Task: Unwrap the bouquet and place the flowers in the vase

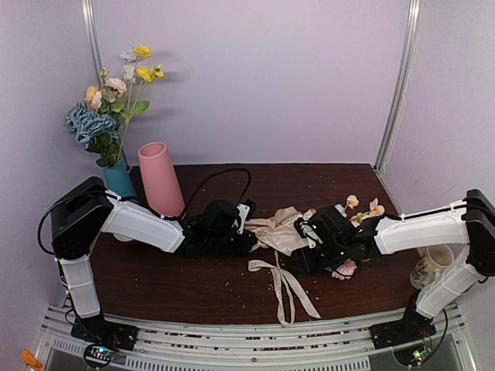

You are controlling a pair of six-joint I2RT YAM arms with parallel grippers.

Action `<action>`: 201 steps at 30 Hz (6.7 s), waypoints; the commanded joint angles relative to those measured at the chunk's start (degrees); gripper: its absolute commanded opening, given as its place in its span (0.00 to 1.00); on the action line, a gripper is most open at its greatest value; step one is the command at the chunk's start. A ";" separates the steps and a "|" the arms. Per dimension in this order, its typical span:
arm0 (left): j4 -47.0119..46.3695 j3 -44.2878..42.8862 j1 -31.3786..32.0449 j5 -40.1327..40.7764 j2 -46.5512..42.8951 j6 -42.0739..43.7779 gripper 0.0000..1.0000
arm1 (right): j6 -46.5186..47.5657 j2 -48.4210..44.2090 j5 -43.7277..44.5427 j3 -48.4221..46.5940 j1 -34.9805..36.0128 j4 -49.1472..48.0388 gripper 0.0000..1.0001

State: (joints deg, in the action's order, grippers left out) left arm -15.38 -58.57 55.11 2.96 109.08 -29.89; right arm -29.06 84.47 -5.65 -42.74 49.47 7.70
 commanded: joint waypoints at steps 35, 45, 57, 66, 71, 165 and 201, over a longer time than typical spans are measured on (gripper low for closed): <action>12.14 -3.48 -0.31 9.29 -15.21 8.80 0.87 | 5.66 5.38 3.36 -8.33 -14.24 3.84 0.70; 21.65 -9.98 -4.56 7.69 -9.80 19.18 0.89 | 6.91 -7.27 3.35 -7.06 -14.29 7.81 0.74; 19.50 -12.71 -7.55 -5.41 -3.80 24.33 0.61 | 7.12 -13.75 -0.59 -6.69 -14.29 6.26 0.72; 16.93 -10.26 -7.31 -19.32 -5.86 27.80 0.03 | 8.12 -17.28 -5.18 -9.48 -14.31 4.79 0.69; 16.58 -7.57 -4.75 -22.87 -8.95 29.80 0.00 | 8.79 -17.82 -8.13 -12.52 -14.32 3.19 0.68; 28.01 -36.74 -12.86 22.71 13.95 9.02 0.00 | -5.29 4.09 -6.98 8.04 -5.53 -11.59 0.49; 29.91 -39.44 -14.52 25.41 16.51 -2.88 0.03 | 0.55 -17.38 -12.04 6.40 -16.13 -6.24 0.52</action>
State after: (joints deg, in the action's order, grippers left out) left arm 11.62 -99.11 41.17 19.51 128.88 -30.61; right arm -29.10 68.38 -14.74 -33.19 32.73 3.51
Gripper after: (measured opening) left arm 0.024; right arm 0.517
